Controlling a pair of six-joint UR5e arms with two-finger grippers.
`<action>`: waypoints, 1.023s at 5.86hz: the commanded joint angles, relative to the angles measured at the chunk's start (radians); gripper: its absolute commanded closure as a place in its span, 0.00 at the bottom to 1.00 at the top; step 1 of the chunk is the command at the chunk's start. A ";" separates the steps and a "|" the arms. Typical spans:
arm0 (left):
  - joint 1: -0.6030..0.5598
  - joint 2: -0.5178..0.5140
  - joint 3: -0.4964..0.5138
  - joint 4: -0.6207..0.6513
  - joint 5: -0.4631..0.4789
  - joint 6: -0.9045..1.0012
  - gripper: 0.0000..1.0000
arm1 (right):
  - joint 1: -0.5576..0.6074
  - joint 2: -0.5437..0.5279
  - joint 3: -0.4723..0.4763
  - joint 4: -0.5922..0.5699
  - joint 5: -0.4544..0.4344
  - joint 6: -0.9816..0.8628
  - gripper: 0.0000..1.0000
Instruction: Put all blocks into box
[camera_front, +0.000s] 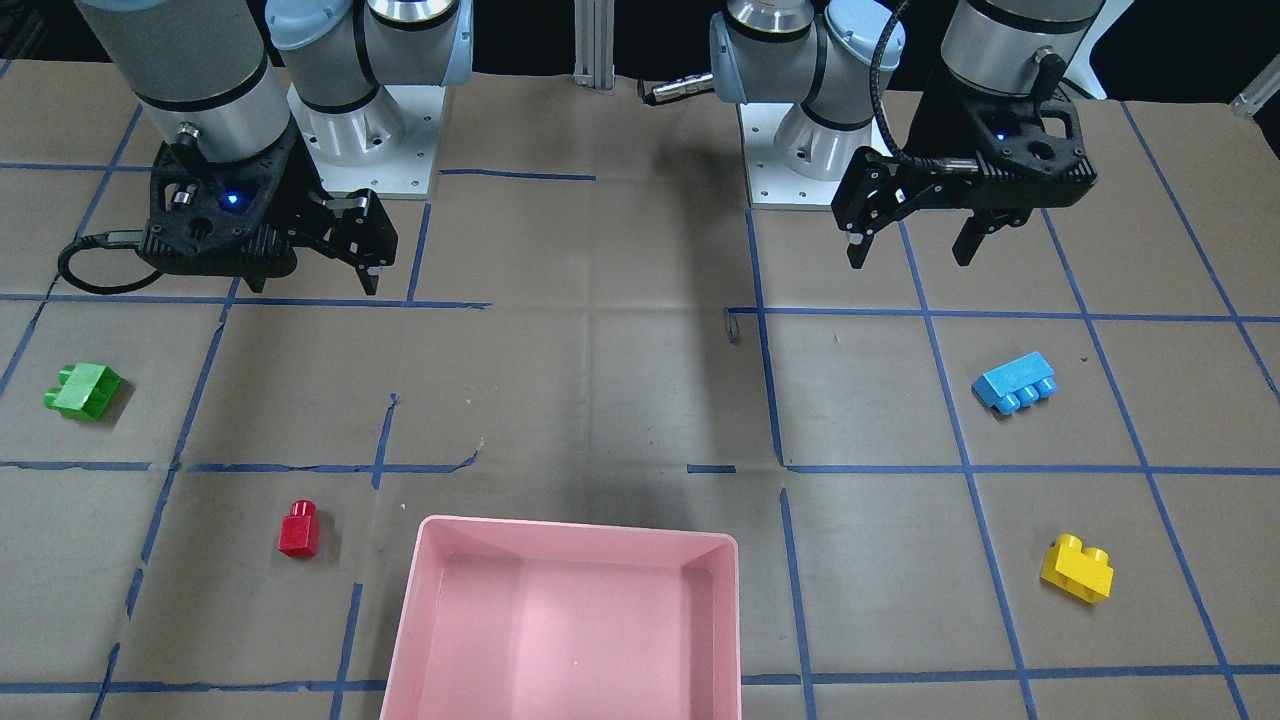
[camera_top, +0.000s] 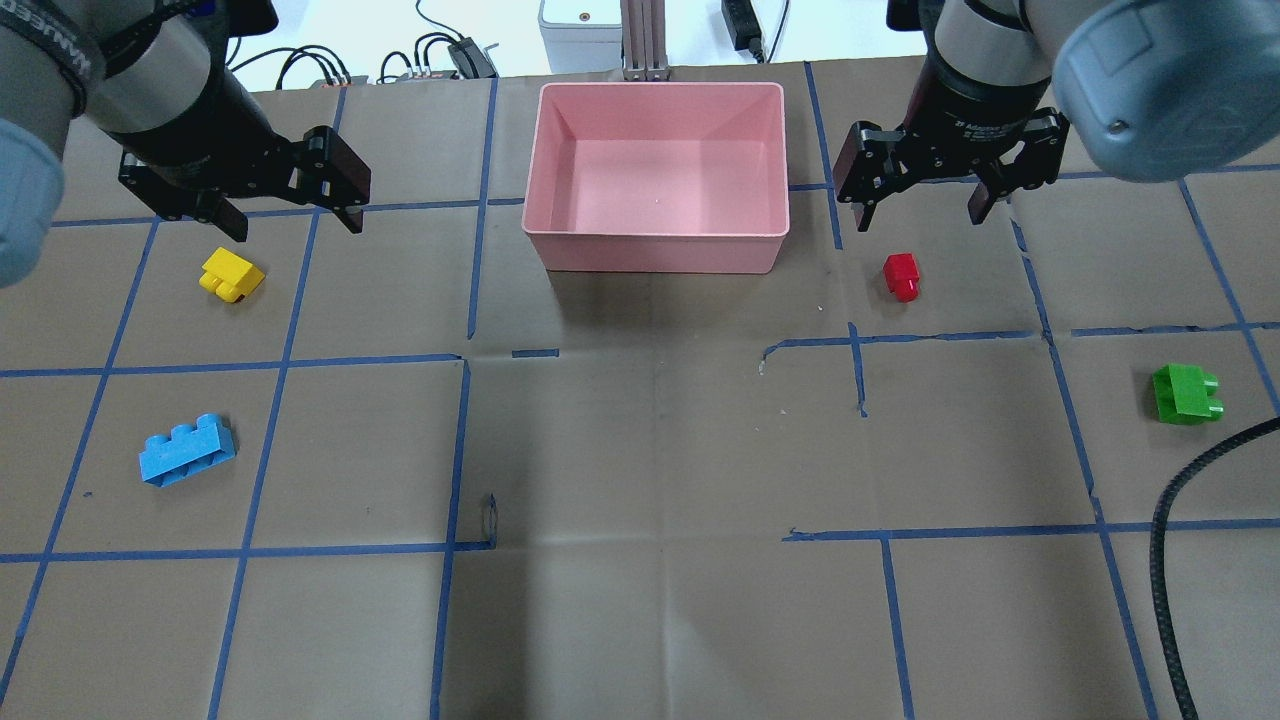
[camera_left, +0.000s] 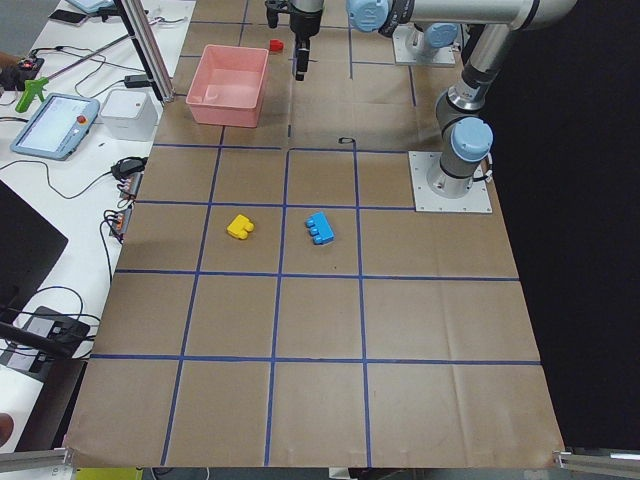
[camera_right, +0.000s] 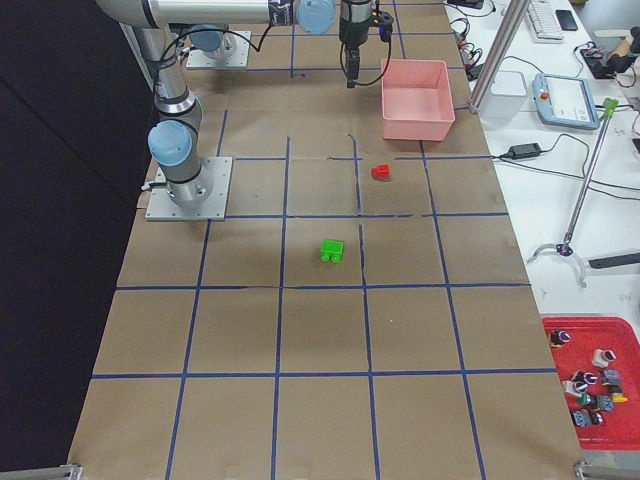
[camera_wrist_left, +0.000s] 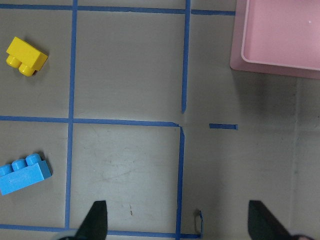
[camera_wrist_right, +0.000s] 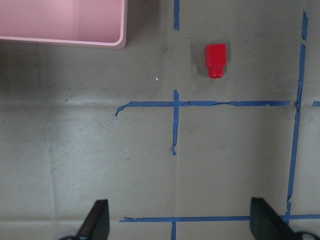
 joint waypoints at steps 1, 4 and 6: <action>0.000 0.000 0.000 -0.001 0.002 0.000 0.01 | -0.002 0.002 -0.001 -0.001 0.000 0.000 0.00; 0.058 0.002 0.000 -0.012 0.004 0.054 0.01 | -0.001 0.000 0.000 -0.002 0.000 0.000 0.00; 0.238 0.017 -0.004 -0.039 0.002 0.313 0.01 | -0.004 0.003 0.000 -0.005 0.000 -0.002 0.00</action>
